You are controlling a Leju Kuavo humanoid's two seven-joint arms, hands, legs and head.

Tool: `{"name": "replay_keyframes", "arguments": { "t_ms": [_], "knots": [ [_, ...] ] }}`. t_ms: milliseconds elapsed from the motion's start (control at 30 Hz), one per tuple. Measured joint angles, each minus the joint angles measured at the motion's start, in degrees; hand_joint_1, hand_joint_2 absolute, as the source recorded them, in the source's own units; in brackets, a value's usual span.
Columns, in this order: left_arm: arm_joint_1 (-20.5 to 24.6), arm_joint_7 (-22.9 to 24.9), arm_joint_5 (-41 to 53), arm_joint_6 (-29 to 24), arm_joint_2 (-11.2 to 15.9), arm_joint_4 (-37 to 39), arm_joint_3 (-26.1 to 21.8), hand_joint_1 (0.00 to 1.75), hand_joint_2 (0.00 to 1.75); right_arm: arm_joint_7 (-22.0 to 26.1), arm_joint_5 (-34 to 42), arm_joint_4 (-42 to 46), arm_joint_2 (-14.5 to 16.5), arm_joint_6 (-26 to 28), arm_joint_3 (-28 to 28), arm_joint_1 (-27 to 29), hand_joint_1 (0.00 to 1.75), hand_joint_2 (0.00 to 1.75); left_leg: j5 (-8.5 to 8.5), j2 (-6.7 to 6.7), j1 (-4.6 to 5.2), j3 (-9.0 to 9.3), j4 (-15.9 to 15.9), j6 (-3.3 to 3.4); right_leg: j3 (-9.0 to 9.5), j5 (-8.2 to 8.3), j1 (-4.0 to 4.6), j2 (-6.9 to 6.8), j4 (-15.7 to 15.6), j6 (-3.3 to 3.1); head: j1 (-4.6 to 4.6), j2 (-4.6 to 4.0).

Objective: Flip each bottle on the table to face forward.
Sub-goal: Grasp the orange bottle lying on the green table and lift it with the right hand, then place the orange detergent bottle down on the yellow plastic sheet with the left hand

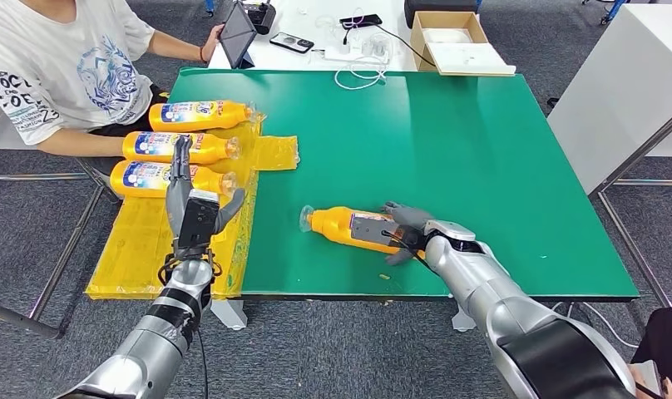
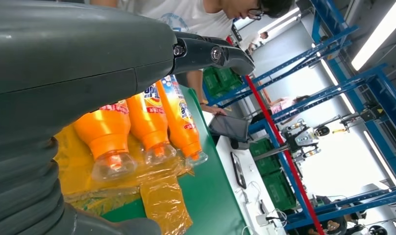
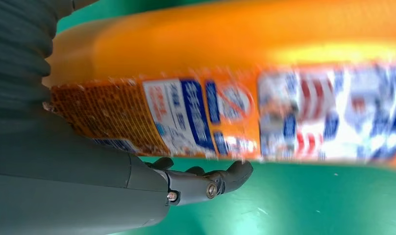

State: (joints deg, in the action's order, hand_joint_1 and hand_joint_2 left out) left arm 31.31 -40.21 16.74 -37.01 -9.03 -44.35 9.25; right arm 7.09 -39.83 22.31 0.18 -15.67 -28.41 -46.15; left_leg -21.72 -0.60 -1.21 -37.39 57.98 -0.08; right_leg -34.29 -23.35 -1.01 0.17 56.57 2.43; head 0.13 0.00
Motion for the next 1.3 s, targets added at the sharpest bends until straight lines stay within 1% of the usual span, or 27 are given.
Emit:
{"name": "replay_keyframes", "arguments": {
  "t_ms": [33, 67, 100, 133, 300, 500, 567, 633, 700, 767, 833, 867, 933, 1033, 1133, 1300],
  "knots": [
    [0.02, 0.00, -0.11, 0.02, 0.00, 0.13, 0.04, 0.00, 1.75, -0.12, -0.11, -0.04, -0.03, 0.05, -0.14, -0.01, 1.22, 1.75, 0.00, 0.00, 0.00, 0.01, 0.00, 0.00, 0.01, 0.00, 0.00, 0.00, 0.00, 0.00, 0.00, 0.00],
    [0.03, 0.00, -0.25, 0.03, -0.01, 0.25, 0.08, 0.00, 1.75, -0.28, -0.22, -0.08, -0.04, 0.14, -0.30, 0.00, 1.60, 1.75, 0.00, 0.00, 0.00, 0.01, 0.00, 0.00, 0.01, 0.00, 0.00, 0.00, 0.00, 0.00, 0.00, 0.00],
    [0.03, 0.01, -0.37, 0.06, -0.04, 0.36, 0.11, 0.00, 1.75, -0.46, -0.32, -0.10, -0.04, 0.32, -0.48, 0.06, 1.70, 1.75, 0.00, 0.00, 0.00, 0.01, 0.00, 0.00, 0.00, 0.00, 0.00, 0.00, 0.00, 0.00, 0.00, 0.00],
    [0.03, 0.01, -0.46, 0.08, -0.10, 0.46, 0.13, 0.00, 1.75, -0.59, -0.36, -0.12, -0.03, 0.66, -0.66, 0.17, 1.74, 1.75, 0.00, 0.00, 0.00, 0.01, 0.00, 0.00, 0.01, 0.00, 0.00, 0.00, 0.00, 0.00, 0.00, 0.00],
    [-0.10, 0.00, -0.58, 0.07, -0.48, 0.69, 0.19, 0.00, 1.75, -0.28, -0.03, -0.16, 0.25, 4.53, -1.19, 1.24, 1.75, 1.75, -0.04, 0.07, 0.00, 0.09, 0.00, -0.01, 0.05, 0.00, 0.00, 0.10, 0.00, 0.00, -0.01, 0.00],
    [-0.63, -0.01, -0.67, -0.04, -0.86, 0.70, 0.19, 0.00, 1.75, 1.63, 1.89, 0.22, 0.48, 11.17, -1.20, 2.97, 1.75, 1.75, -0.06, 0.10, -0.01, 0.17, -0.01, -0.02, 0.10, 0.01, 0.01, 0.15, -0.01, -0.01, 0.00, 0.00],
    [-0.91, -0.01, -0.67, 0.13, -0.92, 0.70, 0.17, 0.00, 1.75, 2.85, 3.09, 0.87, 0.52, 14.46, -0.88, 3.89, 1.75, 1.75, -0.06, 0.11, -0.01, 0.18, -0.01, -0.02, 0.12, 0.01, 0.02, 0.16, -0.01, 0.00, 0.01, 0.00],
    [-1.28, -0.01, -0.68, 0.76, -0.99, 0.67, 0.12, 0.00, 1.75, 5.08, 5.13, 2.60, 0.72, 20.12, 0.21, 5.81, 1.75, 1.75, -0.06, 0.12, -0.01, 0.16, -0.01, -0.02, 0.11, 0.02, 0.02, 0.18, 0.00, 0.00, 0.01, 0.00],
    [-1.75, 0.01, -0.99, 2.34, -1.28, 0.46, -0.18, 0.00, 1.75, 8.01, 7.22, 6.42, 1.34, 28.22, 2.21, 9.14, 1.75, 1.75, -0.05, 0.10, -0.01, 0.06, -0.01, -0.02, 0.04, 0.02, 0.02, 0.18, 0.01, 0.00, 0.00, 0.00],
    [-2.36, 0.15, -1.72, 4.96, -1.83, -0.02, -0.80, 0.00, 1.75, 11.11, 8.47, 12.89, 2.44, 37.23, 5.03, 13.39, 1.75, 1.75, -0.04, 0.04, -0.01, -0.10, -0.01, -0.03, -0.09, 0.01, 0.03, 0.16, 0.02, 0.01, -0.01, 0.00],
    [-2.90, 0.72, -2.89, 8.14, -2.56, -0.57, -1.52, 0.00, 1.75, 14.26, 9.32, 20.63, 3.74, 44.78, 8.38, 17.23, 1.75, 1.75, -0.02, 0.00, -0.02, -0.29, 0.00, -0.03, -0.28, 0.01, 0.02, 0.14, 0.03, 0.01, -0.02, 0.00],
    [-3.05, 1.14, -3.60, 9.70, -2.94, -0.80, -1.80, 0.00, 1.75, 15.77, 9.69, 24.04, 4.37, 47.64, 9.94, 18.61, 1.75, 1.75, -0.02, -0.01, -0.02, -0.38, 0.00, -0.03, -0.36, 0.01, 0.02, 0.13, 0.03, 0.01, -0.02, 0.00],
    [-3.12, 2.05, -4.98, 12.31, -3.65, -1.16, -2.17, 0.00, 1.75, 18.31, 10.15, 29.34, 5.33, 51.65, 12.45, 20.46, 1.75, 1.75, -0.03, 0.01, -0.01, -0.48, 0.00, -0.02, -0.47, 0.00, 0.01, 0.13, 0.03, 0.01, -0.01, 0.00],
    [-3.13, 3.53, -7.22, 15.97, -4.70, -1.81, -2.52, 0.00, 1.75, 21.60, 10.01, 36.89, 6.37, 54.64, 15.85, 23.77, 1.75, 1.75, -0.04, -0.03, 0.02, -0.62, 0.00, -0.02, -0.56, -0.01, -0.03, 0.11, 0.02, 0.02, 0.02, 0.00],
    [-3.13, 5.48, -10.52, 21.61, -5.57, -2.66, -2.65, 0.00, 1.75, 25.78, 9.45, 42.11, 7.74, 55.14, 18.86, 26.45, 1.75, 1.75, -0.05, -0.01, 0.05, -0.67, 0.00, -0.01, -0.63, 0.00, -0.06, 0.12, 0.02, 0.03, -0.02, 0.00],
    [-3.35, 7.86, -15.25, 29.83, -6.62, -4.53, -2.49, 0.00, 1.75, 28.05, 9.78, 45.70, 8.57, 55.07, 20.98, 28.37, 1.75, 1.75, -0.05, 0.02, 0.04, -0.66, 0.00, -0.01, -0.65, 0.01, -0.06, 0.14, 0.02, 0.03, -0.02, 0.00]
  ]
}}
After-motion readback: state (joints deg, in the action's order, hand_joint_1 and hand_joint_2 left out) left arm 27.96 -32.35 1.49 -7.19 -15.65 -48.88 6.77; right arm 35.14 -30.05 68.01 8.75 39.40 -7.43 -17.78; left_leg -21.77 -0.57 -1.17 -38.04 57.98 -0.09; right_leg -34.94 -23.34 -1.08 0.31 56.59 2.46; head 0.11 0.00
